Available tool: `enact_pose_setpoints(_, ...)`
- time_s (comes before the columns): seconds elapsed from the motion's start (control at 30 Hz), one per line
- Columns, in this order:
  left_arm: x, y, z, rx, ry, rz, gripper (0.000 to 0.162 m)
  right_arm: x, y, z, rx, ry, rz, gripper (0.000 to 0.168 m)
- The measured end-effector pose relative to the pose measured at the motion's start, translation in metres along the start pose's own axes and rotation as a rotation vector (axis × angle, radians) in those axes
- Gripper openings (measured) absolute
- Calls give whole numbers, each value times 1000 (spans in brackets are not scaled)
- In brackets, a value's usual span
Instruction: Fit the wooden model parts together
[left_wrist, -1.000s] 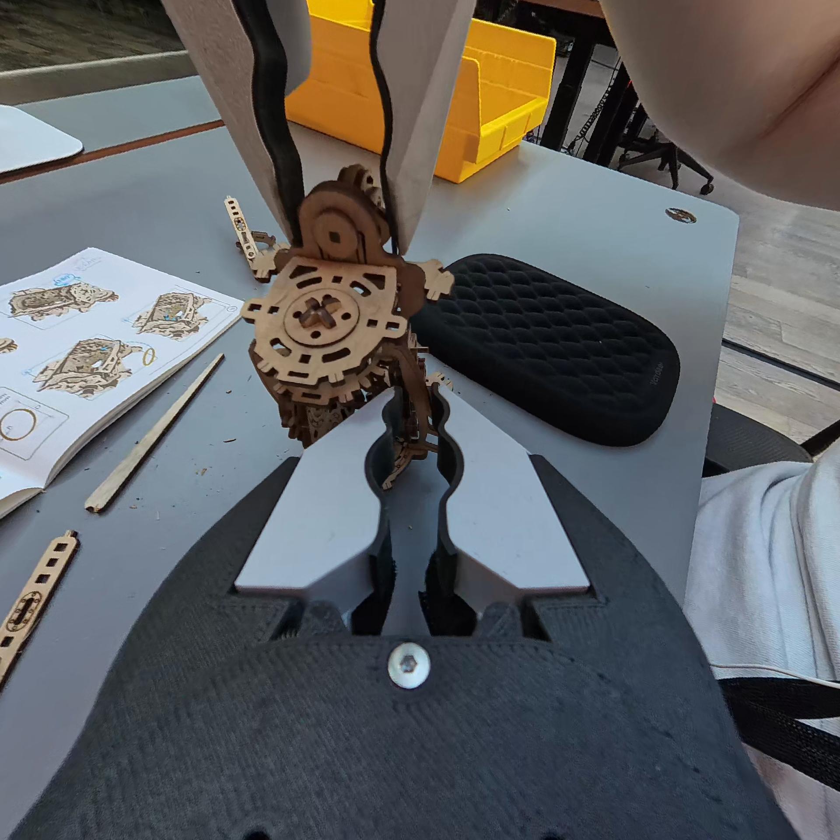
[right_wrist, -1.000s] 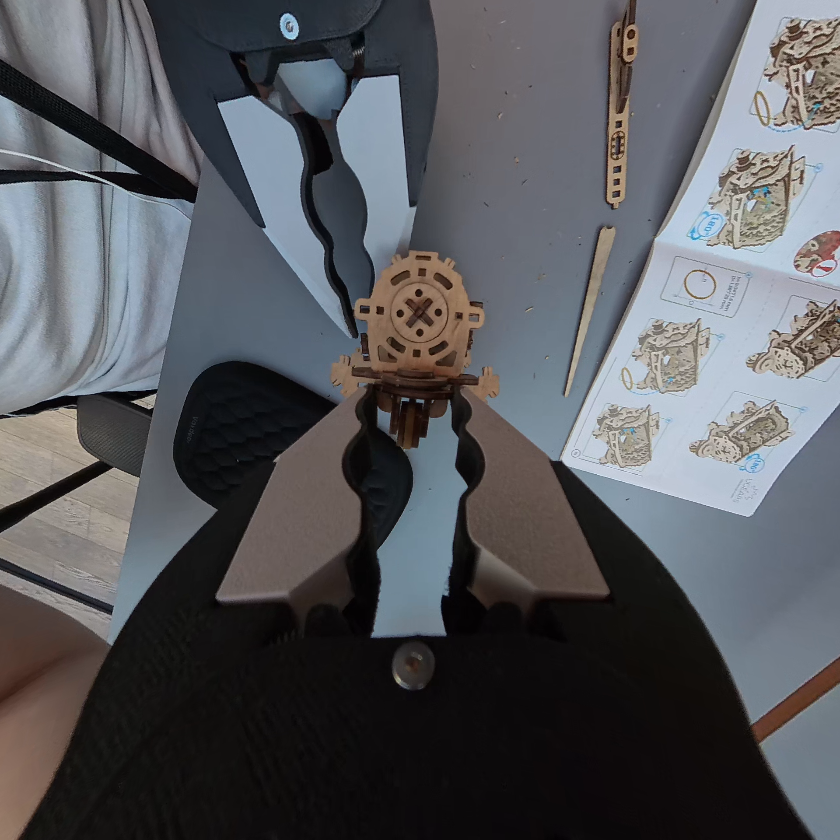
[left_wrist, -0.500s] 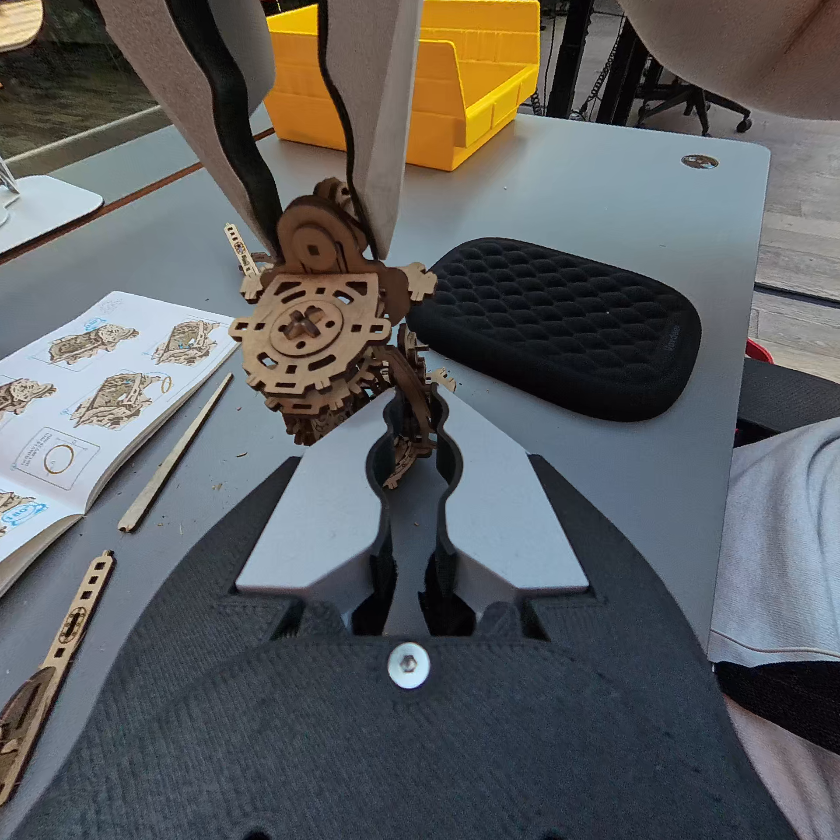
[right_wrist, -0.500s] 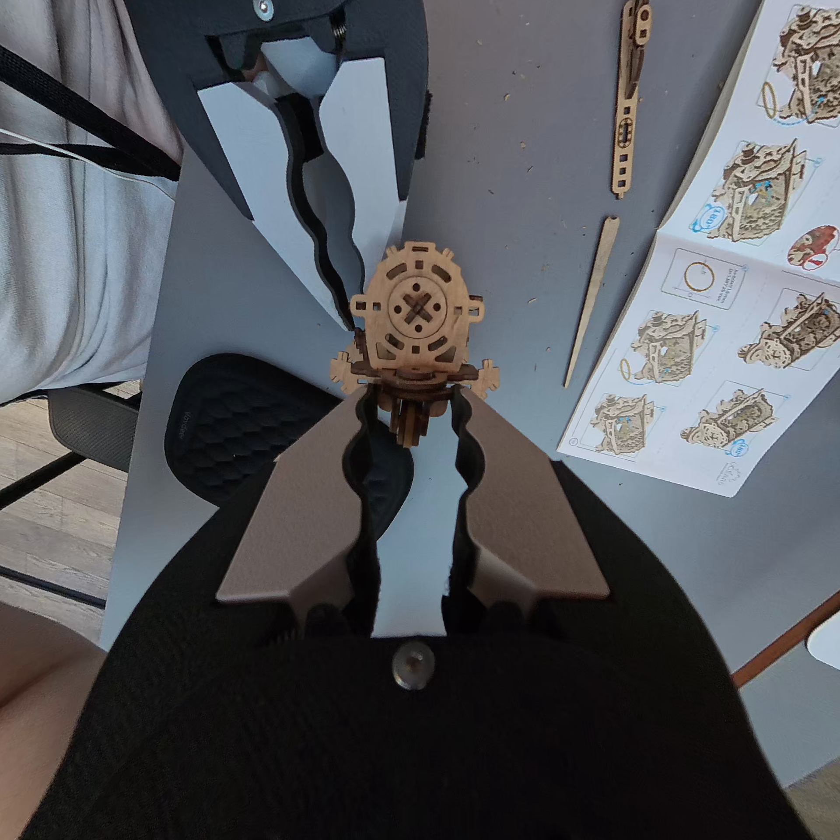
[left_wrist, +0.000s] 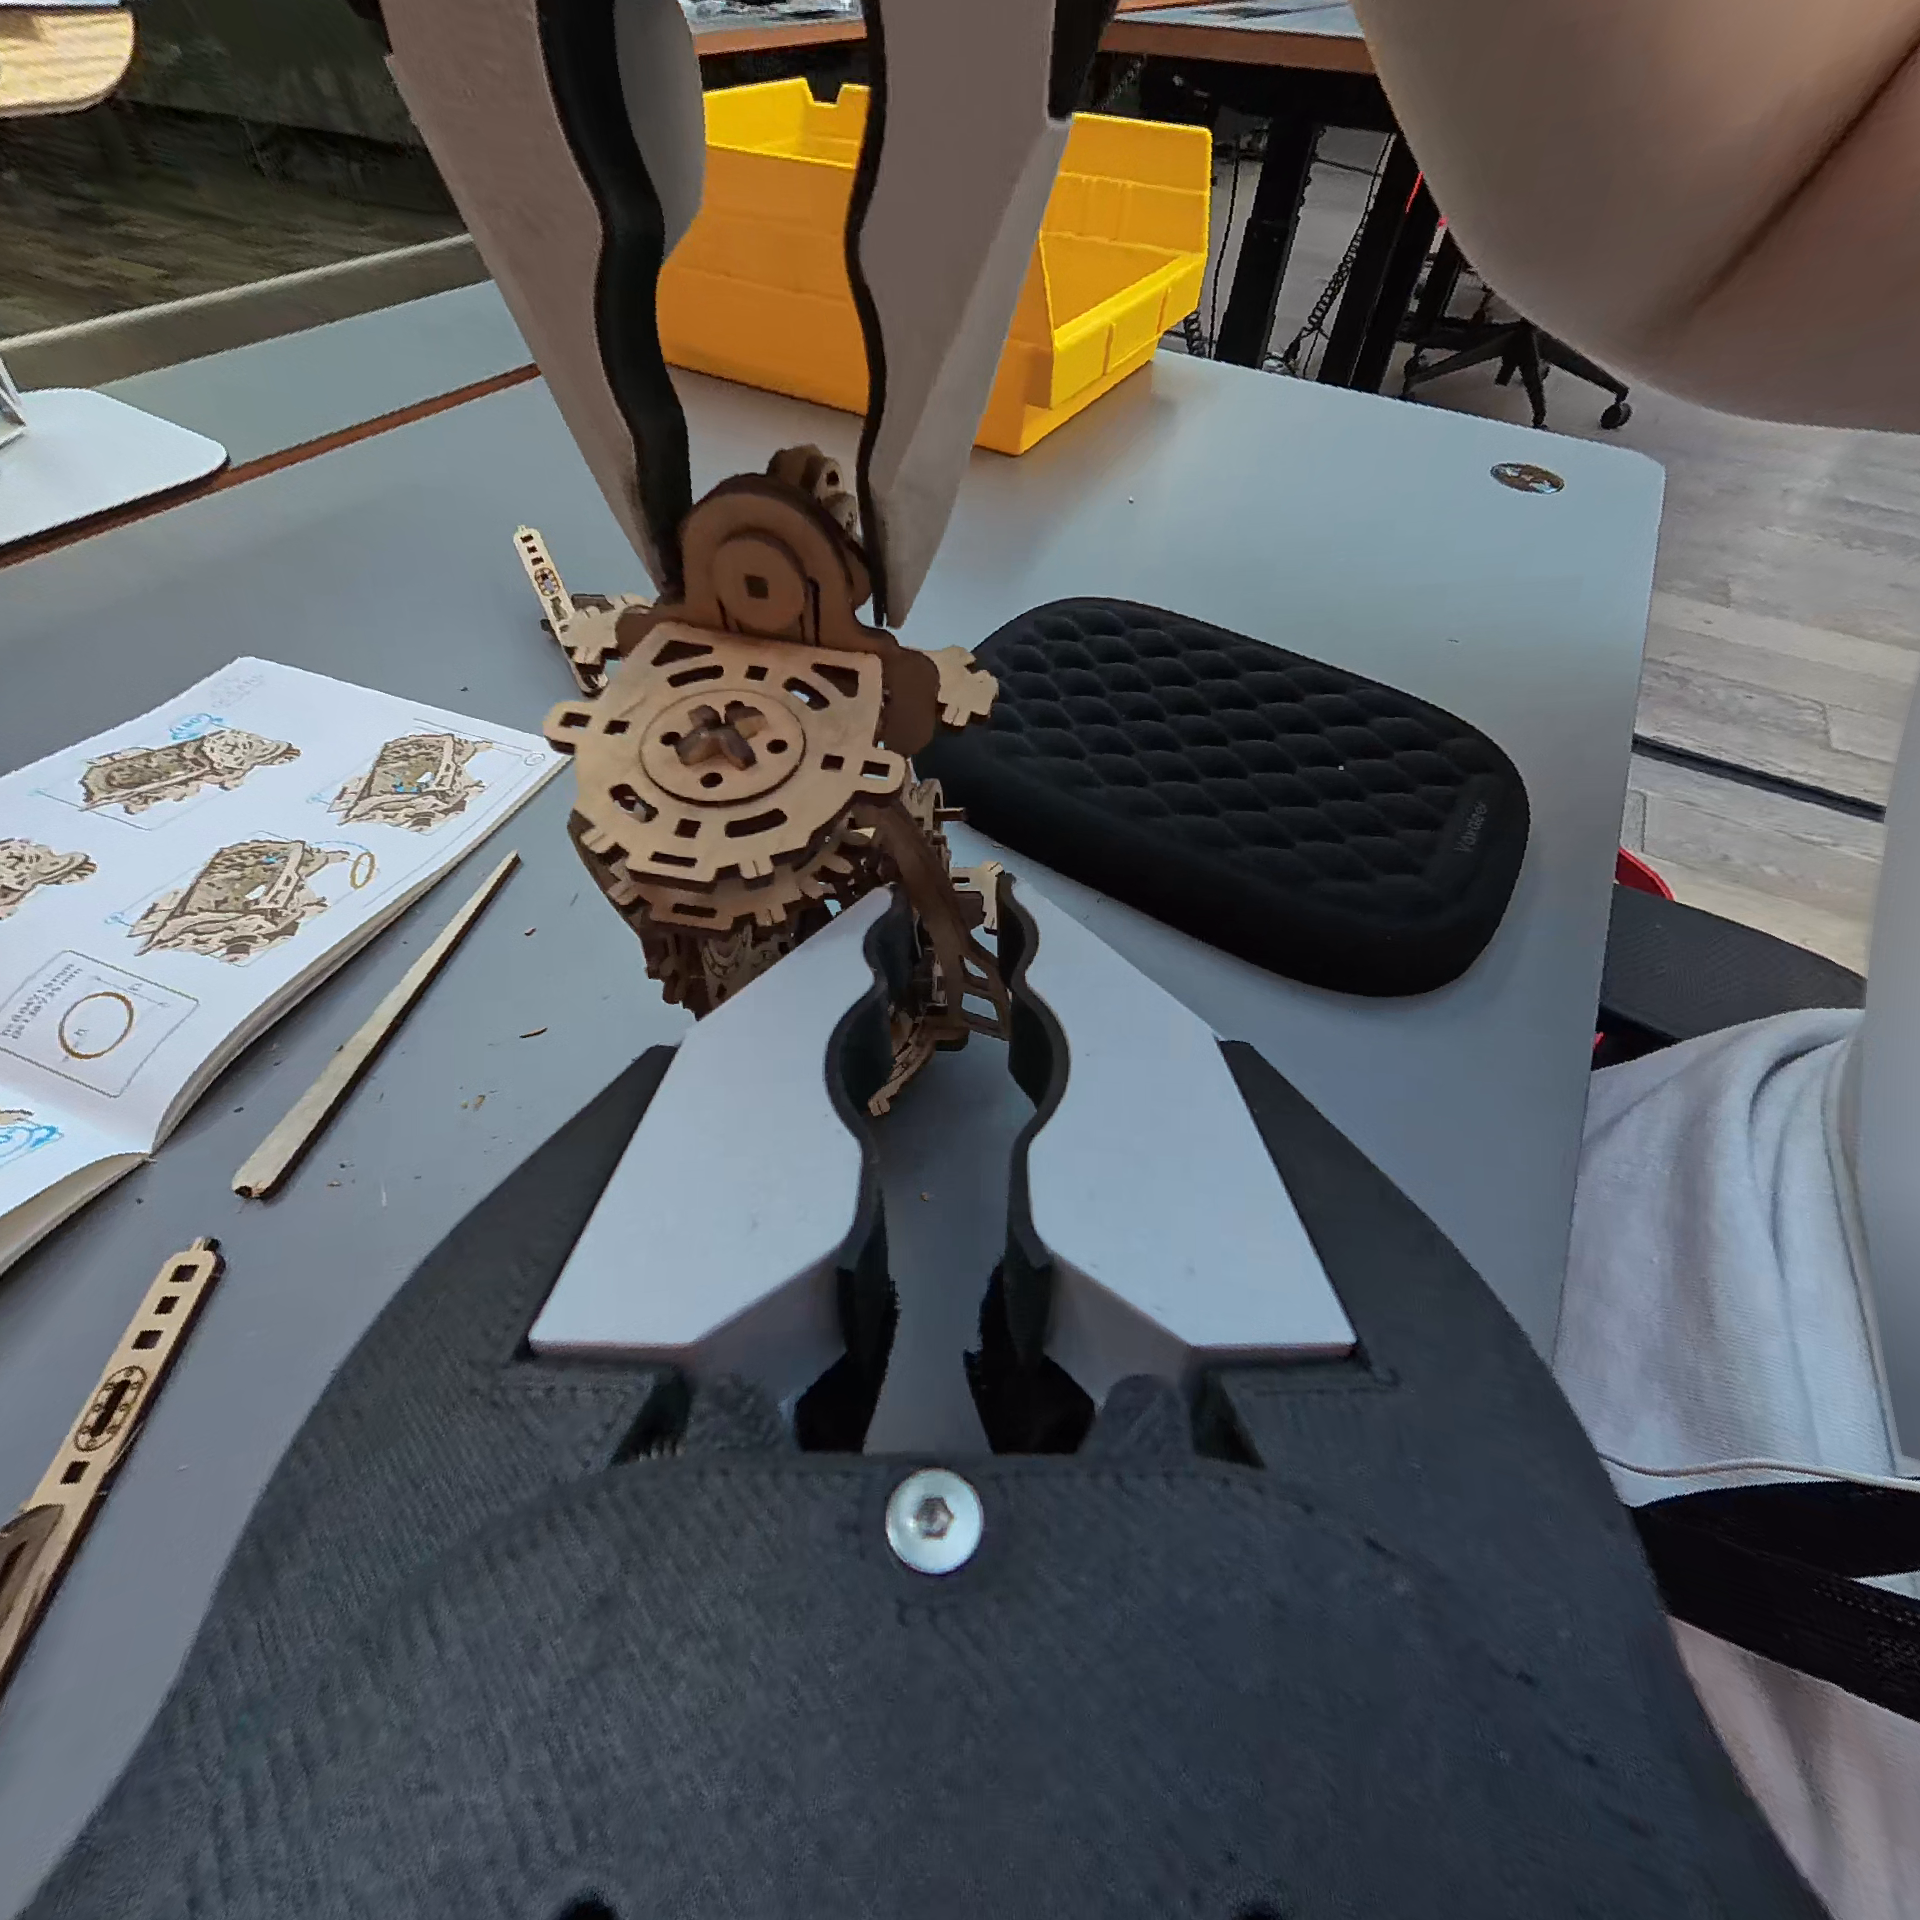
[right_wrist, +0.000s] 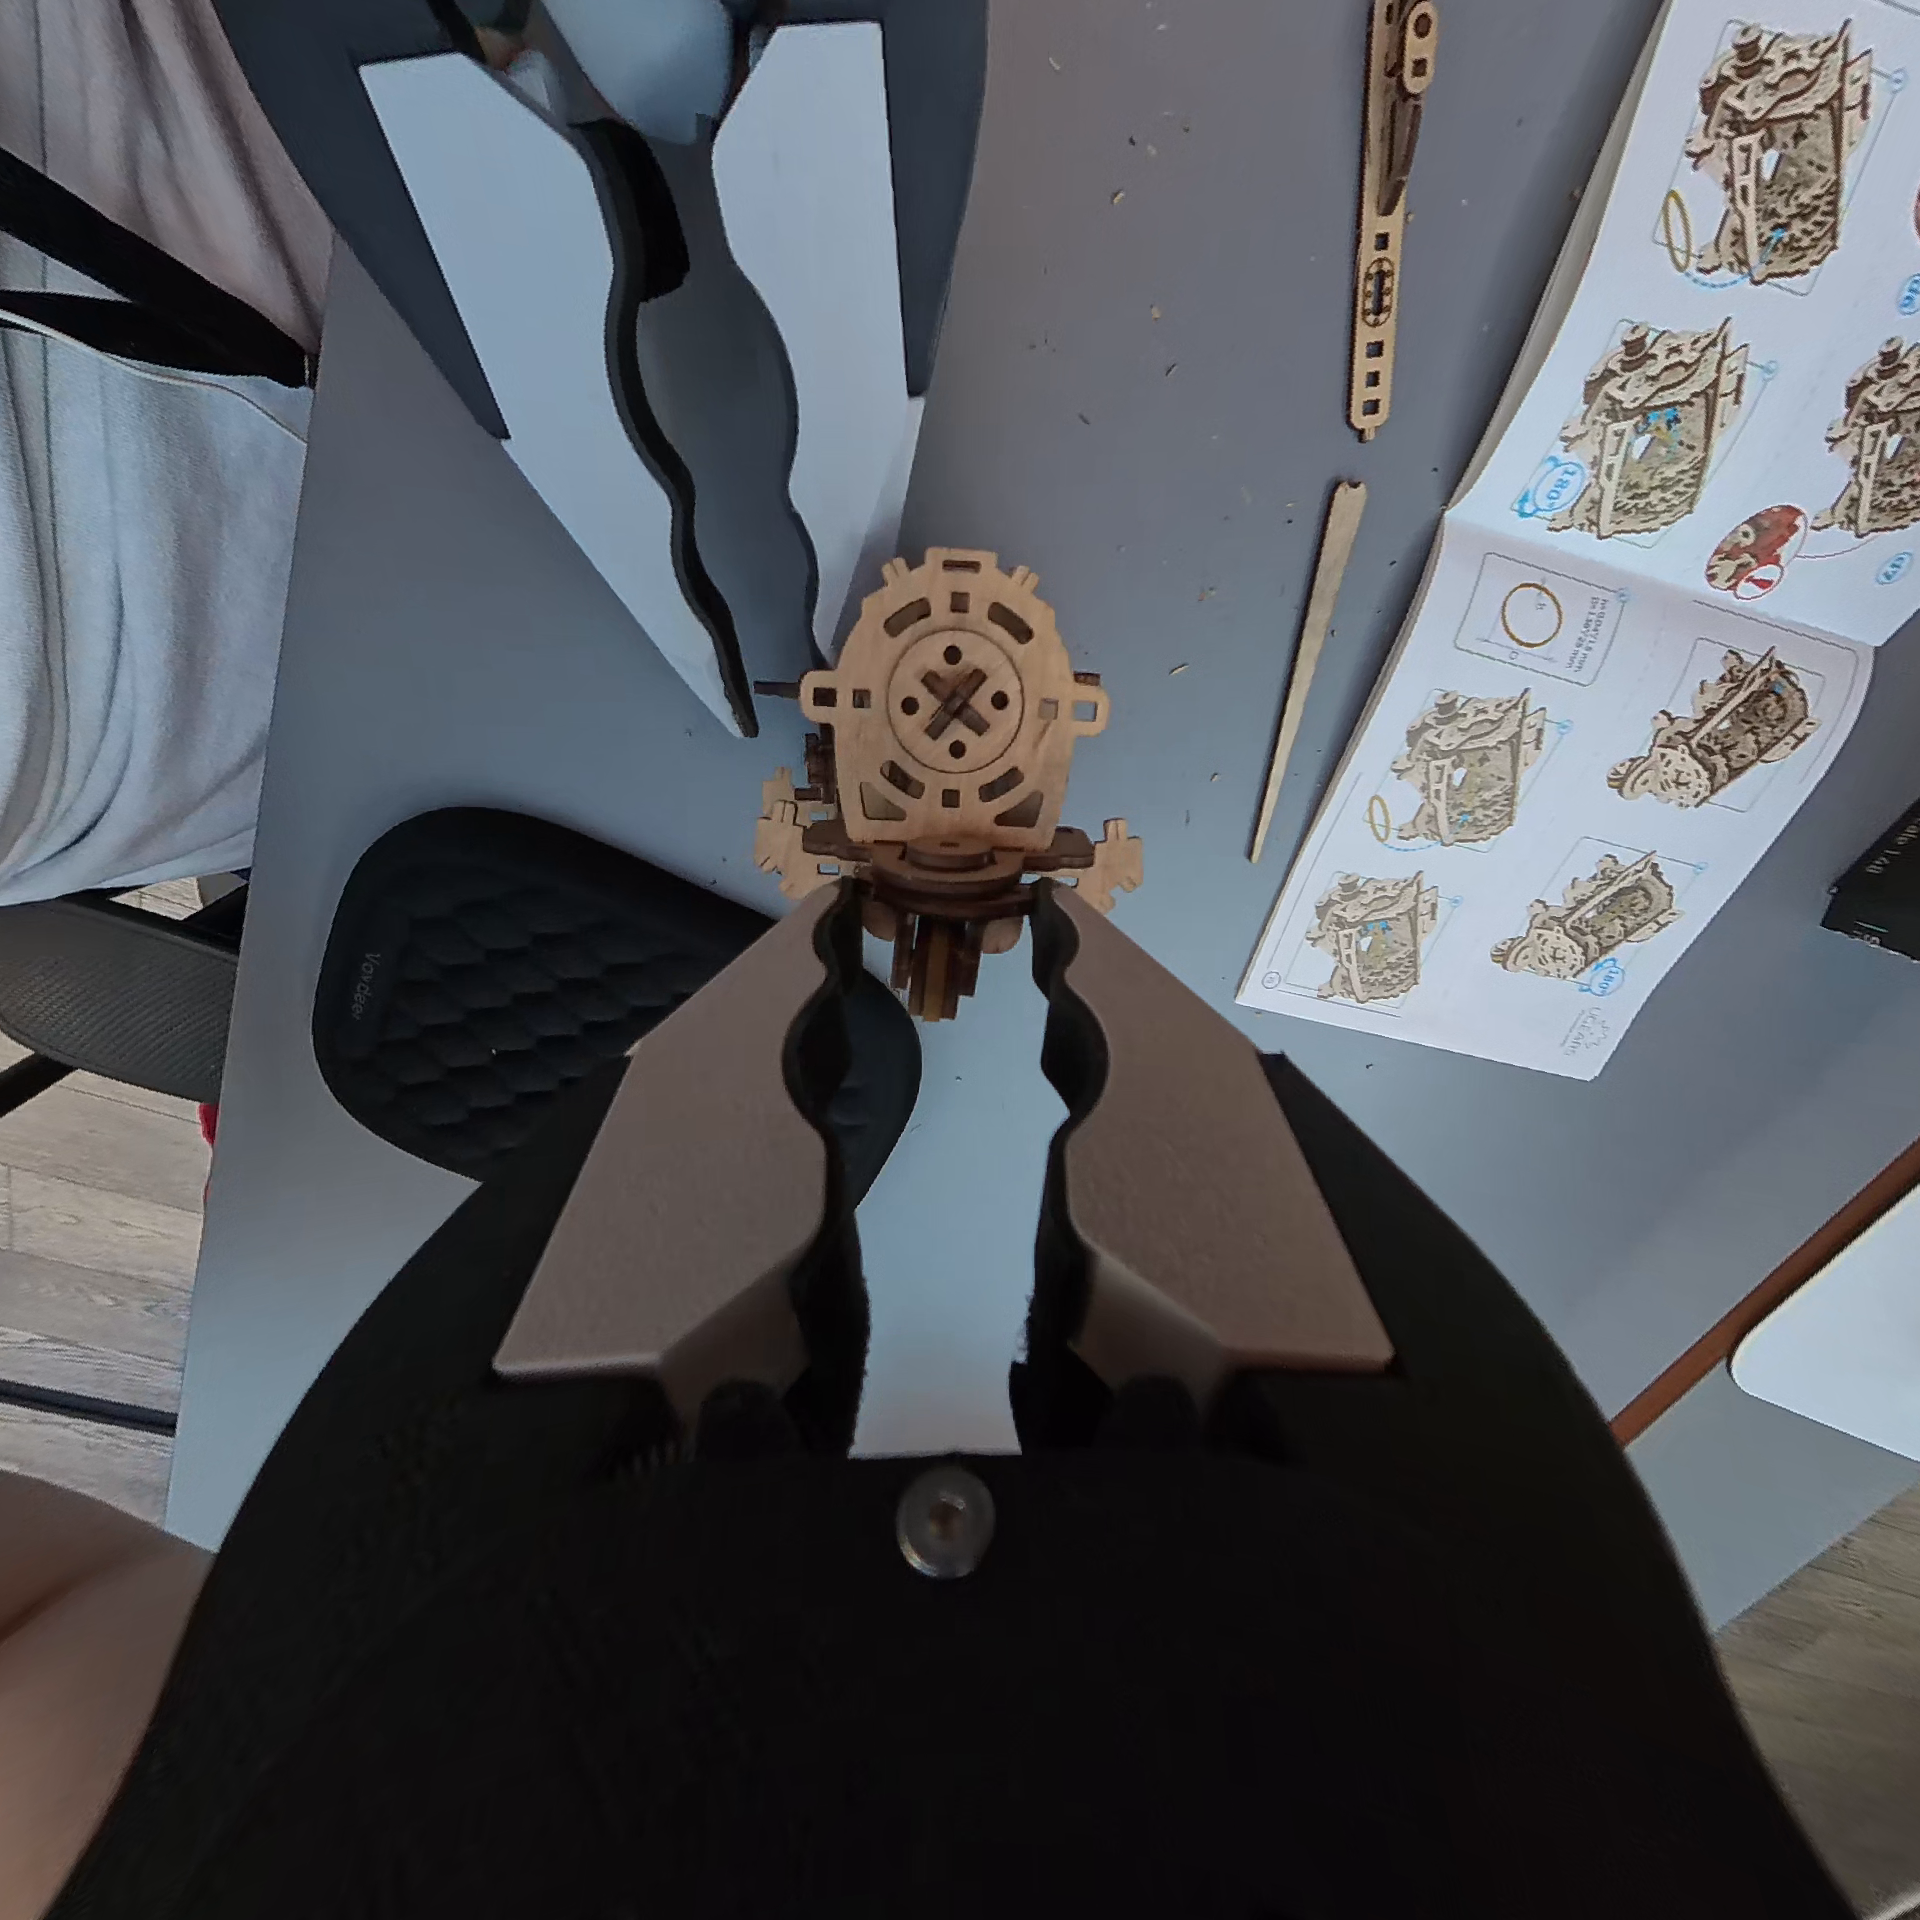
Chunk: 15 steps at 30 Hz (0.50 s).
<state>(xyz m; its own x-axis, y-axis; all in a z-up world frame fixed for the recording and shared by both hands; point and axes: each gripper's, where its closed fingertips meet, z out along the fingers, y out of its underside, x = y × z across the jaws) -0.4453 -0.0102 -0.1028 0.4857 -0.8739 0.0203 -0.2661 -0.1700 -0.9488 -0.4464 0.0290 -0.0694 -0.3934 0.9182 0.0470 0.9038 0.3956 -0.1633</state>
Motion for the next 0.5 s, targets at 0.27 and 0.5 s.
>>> enact_pose_setpoints(0.27, -2, 0, 2, -2, -40, 47, 8, 0, 1, 0, -5, 6, -7, 32)
enact_pose_setpoints(0.5, 0, 1, 3, -8, -40, 64, 8, -1, 2, 0, -18, 15, -22, 32)
